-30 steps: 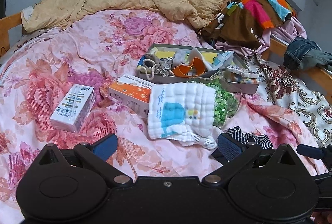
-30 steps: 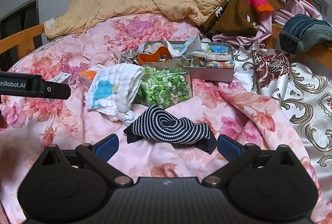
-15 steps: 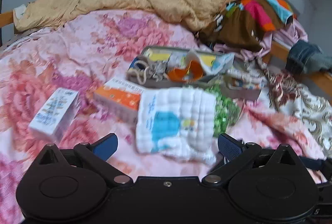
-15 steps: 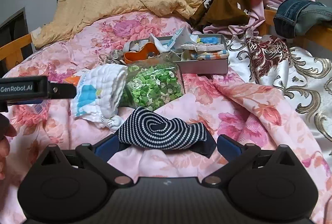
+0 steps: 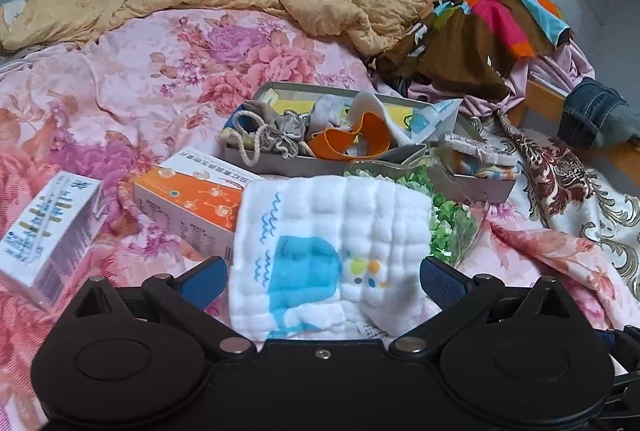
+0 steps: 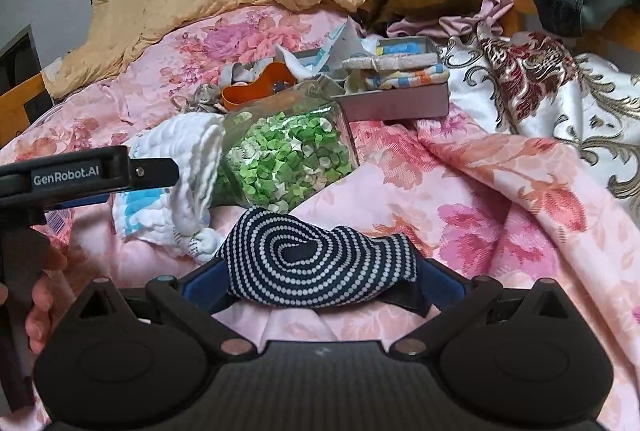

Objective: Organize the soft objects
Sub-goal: 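Move the left tool toward the white whale towel while the right tool approaches the striped sock, then grasp the white whale towel with the left tool while the right tool grasps the striped sock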

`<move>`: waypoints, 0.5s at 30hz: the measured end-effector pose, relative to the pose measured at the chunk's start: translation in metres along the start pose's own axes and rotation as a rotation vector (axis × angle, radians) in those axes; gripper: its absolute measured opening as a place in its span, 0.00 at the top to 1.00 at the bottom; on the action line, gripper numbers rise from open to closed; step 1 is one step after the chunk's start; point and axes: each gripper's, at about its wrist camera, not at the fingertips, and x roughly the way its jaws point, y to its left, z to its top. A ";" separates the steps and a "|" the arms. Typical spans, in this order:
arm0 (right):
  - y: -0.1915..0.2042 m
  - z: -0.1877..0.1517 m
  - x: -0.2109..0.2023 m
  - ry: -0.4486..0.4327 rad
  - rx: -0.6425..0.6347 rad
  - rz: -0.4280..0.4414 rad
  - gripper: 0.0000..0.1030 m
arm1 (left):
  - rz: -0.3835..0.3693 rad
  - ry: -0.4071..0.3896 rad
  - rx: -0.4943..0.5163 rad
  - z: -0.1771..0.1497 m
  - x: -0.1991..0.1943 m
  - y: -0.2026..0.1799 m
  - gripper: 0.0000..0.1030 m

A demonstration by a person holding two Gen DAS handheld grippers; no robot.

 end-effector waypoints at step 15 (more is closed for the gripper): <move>-0.007 0.003 0.028 0.070 0.051 0.054 0.00 | -0.018 0.076 -0.044 -0.001 0.045 0.007 0.01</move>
